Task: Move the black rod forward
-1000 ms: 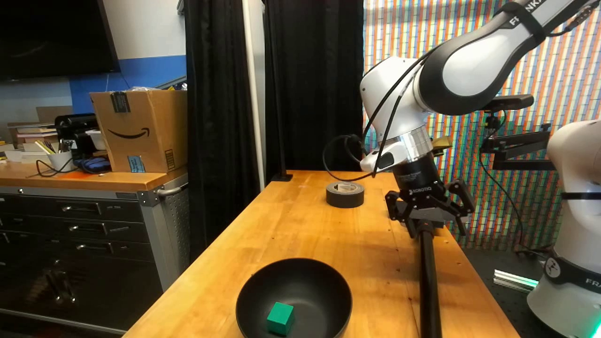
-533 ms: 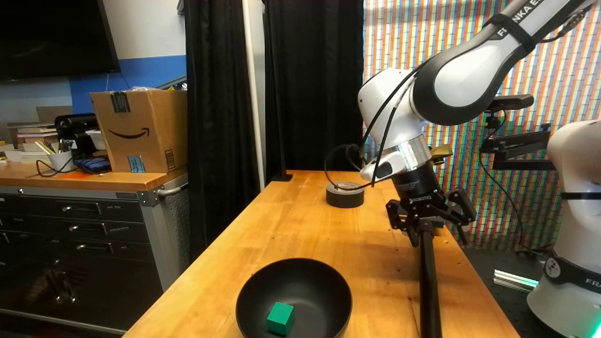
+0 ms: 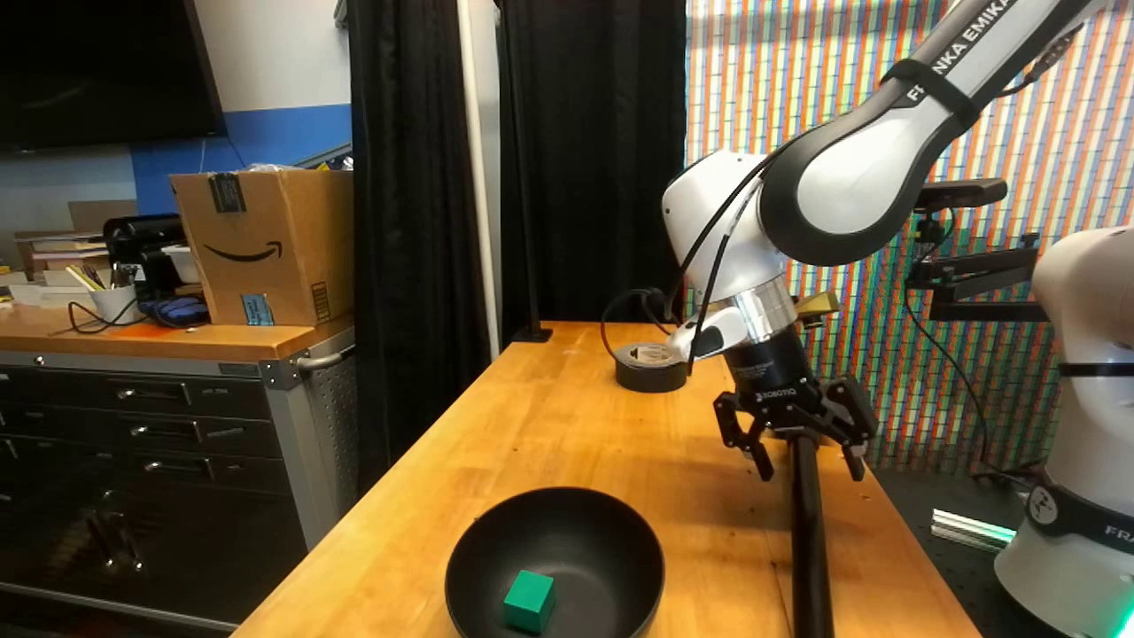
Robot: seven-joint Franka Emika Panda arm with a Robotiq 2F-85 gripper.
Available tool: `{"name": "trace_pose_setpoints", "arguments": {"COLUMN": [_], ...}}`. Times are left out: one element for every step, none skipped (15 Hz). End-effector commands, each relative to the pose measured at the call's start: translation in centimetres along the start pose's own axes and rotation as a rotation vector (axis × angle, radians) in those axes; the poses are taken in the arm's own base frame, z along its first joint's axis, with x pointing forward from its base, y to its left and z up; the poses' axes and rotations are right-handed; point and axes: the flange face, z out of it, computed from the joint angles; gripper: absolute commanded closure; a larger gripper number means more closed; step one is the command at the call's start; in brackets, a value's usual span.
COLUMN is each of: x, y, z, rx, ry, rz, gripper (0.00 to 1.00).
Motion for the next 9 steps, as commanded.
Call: {"name": "trace_pose_setpoints", "arguments": {"x": [0.82,0.87,0.9,0.93,0.89,0.9,0.84,0.82,0.8], "y": [0.87,0.97,1.03,1.07,1.02,1.05,1.09,1.13,1.12], "z": [-0.12,0.0,0.15,0.25,0.35,0.41,0.44,0.46,0.43], "rx": [-0.01,-0.012,-0.015,-0.014,-0.015,-0.015,-0.017,-0.018,-0.019], "ry": [0.013,0.011,0.006,0.004,0.001,0.0,0.0,0.001,0.004], "rz": [0.03,0.033,0.045,0.051,0.056,0.062,0.07,0.075,0.082], "gripper": [0.0,0.0,0.0,0.0,0.0,0.0,0.0,0.04,0.26]}}
